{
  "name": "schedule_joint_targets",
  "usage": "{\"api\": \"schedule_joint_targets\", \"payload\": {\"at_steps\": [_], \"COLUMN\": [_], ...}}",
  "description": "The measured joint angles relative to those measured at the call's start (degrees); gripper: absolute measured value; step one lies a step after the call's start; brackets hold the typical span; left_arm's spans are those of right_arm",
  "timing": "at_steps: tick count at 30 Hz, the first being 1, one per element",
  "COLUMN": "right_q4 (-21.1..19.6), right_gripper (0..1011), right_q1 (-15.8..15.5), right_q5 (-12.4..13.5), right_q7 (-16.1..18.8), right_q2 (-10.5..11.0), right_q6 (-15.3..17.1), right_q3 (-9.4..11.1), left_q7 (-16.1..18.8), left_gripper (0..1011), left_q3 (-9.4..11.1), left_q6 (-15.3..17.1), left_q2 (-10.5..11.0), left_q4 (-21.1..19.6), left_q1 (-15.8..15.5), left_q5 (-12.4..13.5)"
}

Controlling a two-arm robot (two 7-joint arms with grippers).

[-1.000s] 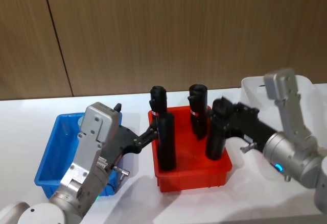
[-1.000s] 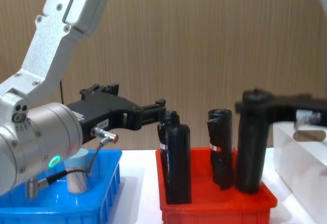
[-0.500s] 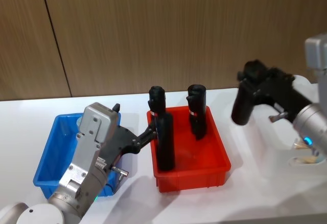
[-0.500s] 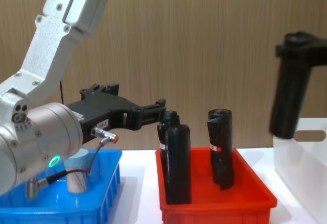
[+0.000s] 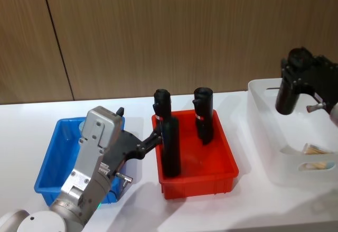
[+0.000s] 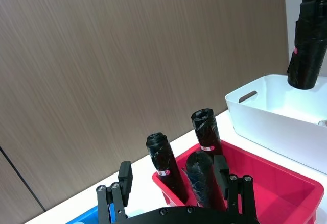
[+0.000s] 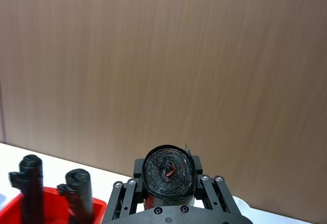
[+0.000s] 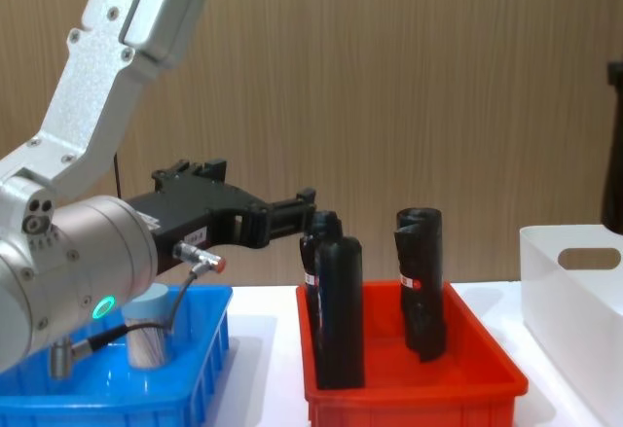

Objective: Pick the cotton swabs from the blue box and place them into the white box.

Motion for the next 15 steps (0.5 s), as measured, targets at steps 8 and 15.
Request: {"api": "schedule_joint_targets", "payload": {"at_steps": [8,15], "right_q4": [3.5,7.8], "right_gripper": [515,513], "right_q1": [1.2,2.6], "right_q5": [-0.7,-0.4], "right_q7": [-0.6,-0.1], "right_q2": [0.0,-0.6], "right_q6": [-0.2,-0.1], "right_q3": [0.4,0.3], "left_q7": [0.0,0.0], "left_gripper": [1004,1004], "left_q3": [0.0,0.0], "left_q6": [0.0,0.0], "left_q2": [0.0,0.0], "left_q4": [0.0,0.0], "left_q1": [0.0,0.0], "left_q5": [0.0,0.0]}}
